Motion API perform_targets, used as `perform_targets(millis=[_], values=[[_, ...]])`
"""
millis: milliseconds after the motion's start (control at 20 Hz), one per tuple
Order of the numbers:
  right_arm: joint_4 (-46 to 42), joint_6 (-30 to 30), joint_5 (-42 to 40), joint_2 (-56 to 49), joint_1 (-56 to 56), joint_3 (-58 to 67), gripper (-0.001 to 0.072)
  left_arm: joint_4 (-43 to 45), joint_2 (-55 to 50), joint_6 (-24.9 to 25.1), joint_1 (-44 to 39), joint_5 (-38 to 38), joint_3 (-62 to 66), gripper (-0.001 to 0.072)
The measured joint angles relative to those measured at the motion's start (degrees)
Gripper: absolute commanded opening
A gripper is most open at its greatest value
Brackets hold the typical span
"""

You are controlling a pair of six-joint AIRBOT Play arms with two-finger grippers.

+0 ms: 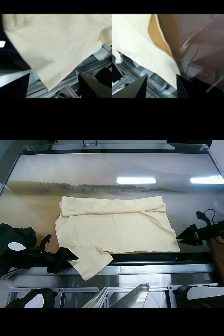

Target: Fold the shirts.

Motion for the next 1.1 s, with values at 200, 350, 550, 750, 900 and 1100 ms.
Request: perform_targets(millis=[200,350,550,750,900,1100], values=[[-1.0,-0.4,0.3,0.0,0.0,0.0,0.0421,-3.0,0.2,1.4,-3.7,12.9,-0.1,0.0028],[-2.9,-0.5,0.3,0.0,-0.1,-0.5,0.0421,-4.2,0.2,1.7,-5.6,16.8,-0.1,0.0029],[-4.0,-0.6,-0.9,0.0,-0.7,-2.2,0.0422,-4.5,0.2,1.9,-6.5,18.7,-0.1,0.0029],[1.1,-2.2,-3.8,0.0,-0.9,-4.3,0.0421,-4.5,0.2,2.1,-6.6,18.4,-0.1,0.0028],[6.1,-3.9,-6.3,-0.6,-0.9,-5.3,0.0421,-4.6,0.2,2.1,-6.7,18.0,-0.1,0.0028],[8.7,-4.8,-7.3,-1.0,0.5,-6.4,0.0421,-4.6,0.2,2.1,-6.7,16.8,-0.1,0.0028]])
